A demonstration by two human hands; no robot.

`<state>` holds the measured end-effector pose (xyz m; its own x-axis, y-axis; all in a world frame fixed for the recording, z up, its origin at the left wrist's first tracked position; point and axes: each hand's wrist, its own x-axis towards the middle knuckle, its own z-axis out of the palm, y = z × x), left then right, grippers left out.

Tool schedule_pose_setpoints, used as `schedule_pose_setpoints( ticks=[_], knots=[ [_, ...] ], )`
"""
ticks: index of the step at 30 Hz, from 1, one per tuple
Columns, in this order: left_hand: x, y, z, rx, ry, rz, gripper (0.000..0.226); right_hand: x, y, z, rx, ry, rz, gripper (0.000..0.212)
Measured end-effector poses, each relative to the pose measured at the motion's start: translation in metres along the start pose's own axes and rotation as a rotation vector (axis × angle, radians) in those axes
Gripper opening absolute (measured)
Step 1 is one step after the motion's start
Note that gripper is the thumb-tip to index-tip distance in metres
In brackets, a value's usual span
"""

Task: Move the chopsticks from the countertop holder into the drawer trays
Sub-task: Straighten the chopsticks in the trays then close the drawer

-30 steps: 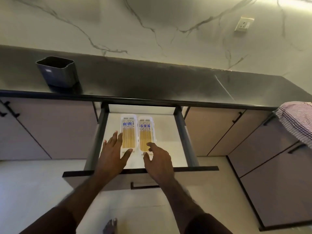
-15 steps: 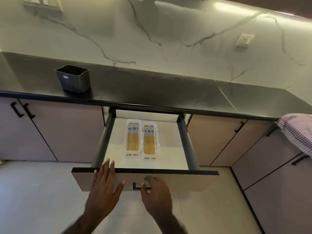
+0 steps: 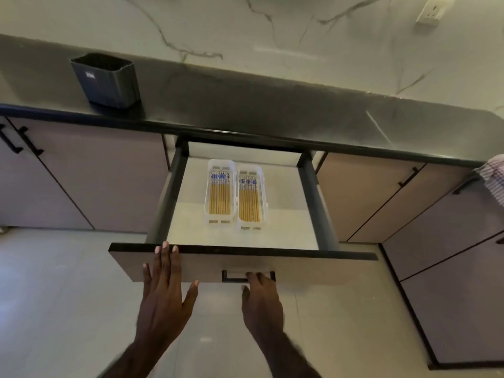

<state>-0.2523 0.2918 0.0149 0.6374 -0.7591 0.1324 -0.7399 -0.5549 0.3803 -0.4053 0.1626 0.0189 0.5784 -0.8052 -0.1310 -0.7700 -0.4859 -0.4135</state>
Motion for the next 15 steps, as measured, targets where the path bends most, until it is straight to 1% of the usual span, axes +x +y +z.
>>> schedule_pose_setpoints(
  ticks=[3, 7, 11, 15],
  knots=[
    [-0.009, -0.006, 0.011, -0.004, -0.006, 0.019, 0.082, 0.005, 0.003, 0.015, -0.032, -0.024, 0.013, 0.045],
    [-0.014, -0.013, 0.019, -0.015, -0.025, 0.001, 0.081, 0.012, 0.004, 0.028, -0.120, -0.051, 0.014, 0.048],
    [-0.006, -0.013, 0.019, -0.043, -0.014, -0.013, 0.082, 0.025, 0.007, 0.029, -0.186, -0.092, 0.010, 0.040],
    [0.002, -0.010, 0.020, -0.089, 0.020, -0.032, 0.082, 0.034, 0.007, 0.029, -0.165, -0.092, 0.036, 0.035]
  ],
)
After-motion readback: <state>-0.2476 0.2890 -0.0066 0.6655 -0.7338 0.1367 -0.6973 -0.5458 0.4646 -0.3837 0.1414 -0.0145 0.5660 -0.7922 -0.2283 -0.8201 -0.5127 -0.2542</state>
